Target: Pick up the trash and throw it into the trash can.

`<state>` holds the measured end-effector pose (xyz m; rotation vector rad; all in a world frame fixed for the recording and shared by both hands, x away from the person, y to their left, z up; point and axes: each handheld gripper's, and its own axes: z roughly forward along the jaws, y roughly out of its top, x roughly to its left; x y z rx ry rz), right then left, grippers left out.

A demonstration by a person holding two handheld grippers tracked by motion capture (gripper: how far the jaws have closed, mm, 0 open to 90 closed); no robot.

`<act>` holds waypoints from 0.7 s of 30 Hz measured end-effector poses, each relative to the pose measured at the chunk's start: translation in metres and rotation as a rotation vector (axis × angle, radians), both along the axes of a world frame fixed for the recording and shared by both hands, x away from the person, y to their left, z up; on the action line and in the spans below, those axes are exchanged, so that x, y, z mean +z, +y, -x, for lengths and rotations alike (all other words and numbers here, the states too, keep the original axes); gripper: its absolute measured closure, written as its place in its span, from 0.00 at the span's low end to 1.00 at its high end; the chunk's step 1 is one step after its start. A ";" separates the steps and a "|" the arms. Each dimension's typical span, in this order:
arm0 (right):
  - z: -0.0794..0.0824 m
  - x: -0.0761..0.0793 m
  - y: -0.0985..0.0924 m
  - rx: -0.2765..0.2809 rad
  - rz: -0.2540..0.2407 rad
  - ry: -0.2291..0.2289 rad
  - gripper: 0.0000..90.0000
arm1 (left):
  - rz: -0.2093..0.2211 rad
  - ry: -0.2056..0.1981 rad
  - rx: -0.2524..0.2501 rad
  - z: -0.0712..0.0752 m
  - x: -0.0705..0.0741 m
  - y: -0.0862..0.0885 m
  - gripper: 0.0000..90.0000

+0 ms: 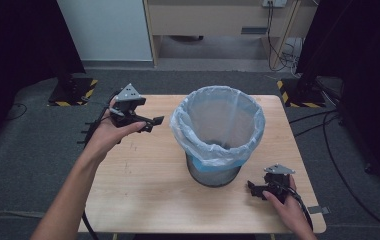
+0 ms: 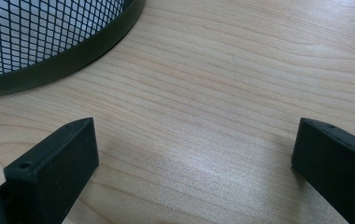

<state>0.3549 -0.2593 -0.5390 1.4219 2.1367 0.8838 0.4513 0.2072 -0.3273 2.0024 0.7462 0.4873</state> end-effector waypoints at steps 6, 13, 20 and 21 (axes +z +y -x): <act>0.000 0.000 0.000 0.000 0.000 0.000 0.01 | -0.018 0.049 0.014 -0.001 -0.035 0.004 0.05; 0.000 0.000 0.000 0.000 0.000 0.000 0.01 | -0.045 0.106 0.021 0.002 -0.080 0.002 0.05; 0.000 0.000 0.000 0.000 0.000 0.000 0.01 | -0.081 0.158 0.055 0.002 -0.114 0.005 0.05; 0.000 0.000 0.000 0.000 0.000 0.000 0.01 | -0.082 0.168 0.065 0.001 -0.121 0.006 0.05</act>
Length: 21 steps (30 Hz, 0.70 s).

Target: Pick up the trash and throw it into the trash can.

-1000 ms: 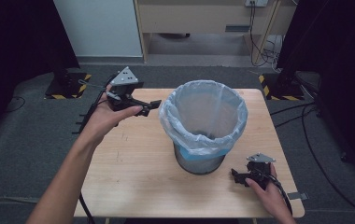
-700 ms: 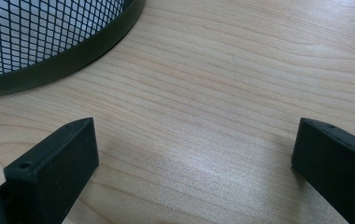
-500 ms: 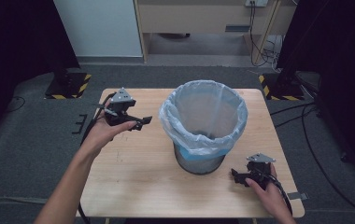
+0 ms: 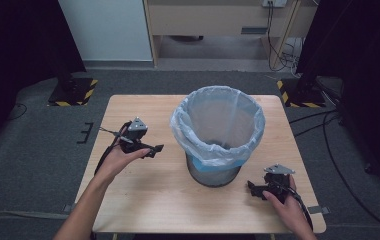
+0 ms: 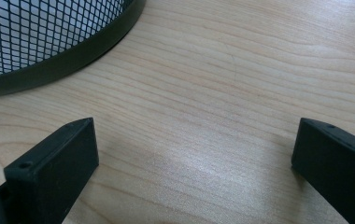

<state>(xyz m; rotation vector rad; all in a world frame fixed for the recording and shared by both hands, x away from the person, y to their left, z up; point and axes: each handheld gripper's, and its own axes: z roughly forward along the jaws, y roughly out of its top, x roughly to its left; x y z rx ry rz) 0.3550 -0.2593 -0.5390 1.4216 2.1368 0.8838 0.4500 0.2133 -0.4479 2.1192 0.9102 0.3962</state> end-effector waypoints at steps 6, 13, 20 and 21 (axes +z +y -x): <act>0.000 0.000 0.000 0.000 0.000 0.000 0.01 | -0.013 0.055 0.042 0.000 -0.029 0.010 0.05; 0.000 0.000 0.000 0.000 0.000 0.000 0.01 | 0.000 0.093 0.076 0.002 -0.049 0.018 0.05; 0.000 0.000 0.000 0.000 0.000 0.000 0.01 | -0.017 0.104 0.099 0.001 -0.061 0.021 0.04; 0.000 0.000 0.000 0.000 0.000 0.000 0.01 | -0.015 0.100 0.105 0.001 -0.063 0.022 0.04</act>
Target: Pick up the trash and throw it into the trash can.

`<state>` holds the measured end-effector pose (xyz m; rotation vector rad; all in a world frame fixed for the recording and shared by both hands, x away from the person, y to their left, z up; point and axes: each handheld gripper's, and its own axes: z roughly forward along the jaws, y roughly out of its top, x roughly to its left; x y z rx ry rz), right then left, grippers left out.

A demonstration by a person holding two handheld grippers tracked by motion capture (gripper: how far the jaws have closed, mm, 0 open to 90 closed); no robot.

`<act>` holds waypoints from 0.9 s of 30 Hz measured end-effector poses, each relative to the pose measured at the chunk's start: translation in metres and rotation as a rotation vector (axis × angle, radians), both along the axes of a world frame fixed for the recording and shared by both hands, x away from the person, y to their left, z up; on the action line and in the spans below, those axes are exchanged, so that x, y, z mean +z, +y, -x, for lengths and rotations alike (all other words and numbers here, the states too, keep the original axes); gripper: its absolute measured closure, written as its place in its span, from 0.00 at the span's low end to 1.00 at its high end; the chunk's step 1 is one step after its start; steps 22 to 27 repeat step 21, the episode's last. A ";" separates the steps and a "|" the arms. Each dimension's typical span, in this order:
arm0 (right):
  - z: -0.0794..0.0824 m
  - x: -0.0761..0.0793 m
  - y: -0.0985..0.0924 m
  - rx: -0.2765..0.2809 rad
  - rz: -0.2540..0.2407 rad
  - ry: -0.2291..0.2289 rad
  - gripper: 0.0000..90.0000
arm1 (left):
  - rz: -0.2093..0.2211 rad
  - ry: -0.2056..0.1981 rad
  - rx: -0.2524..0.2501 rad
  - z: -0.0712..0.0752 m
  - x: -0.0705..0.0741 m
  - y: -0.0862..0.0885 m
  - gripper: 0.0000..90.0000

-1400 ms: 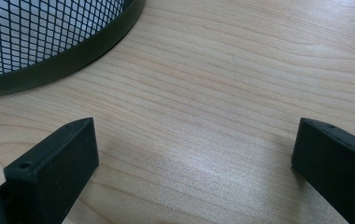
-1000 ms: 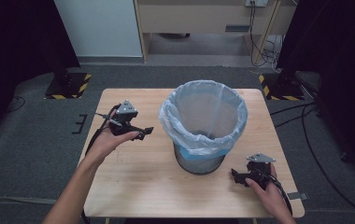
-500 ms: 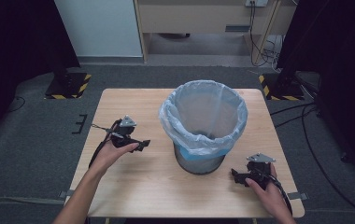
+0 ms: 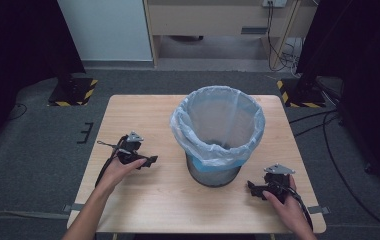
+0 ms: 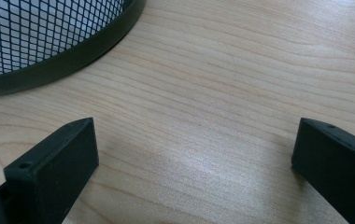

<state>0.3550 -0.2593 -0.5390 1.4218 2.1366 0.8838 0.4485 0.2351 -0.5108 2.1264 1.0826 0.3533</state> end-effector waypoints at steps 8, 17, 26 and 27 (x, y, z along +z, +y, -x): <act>0.000 0.000 0.000 0.000 0.000 0.000 0.01 | -0.019 0.005 0.024 -0.001 -0.017 0.000 0.05; 0.000 0.000 0.000 0.000 0.000 0.000 0.01 | -0.062 -0.046 0.034 0.001 -0.026 -0.006 0.03; 0.000 0.000 0.000 0.000 0.000 0.000 0.01 | -0.062 -0.038 0.035 0.001 -0.026 -0.006 0.01; 0.000 0.000 0.000 0.000 0.000 0.000 0.01 | -0.062 -0.038 0.035 0.001 -0.026 -0.006 0.01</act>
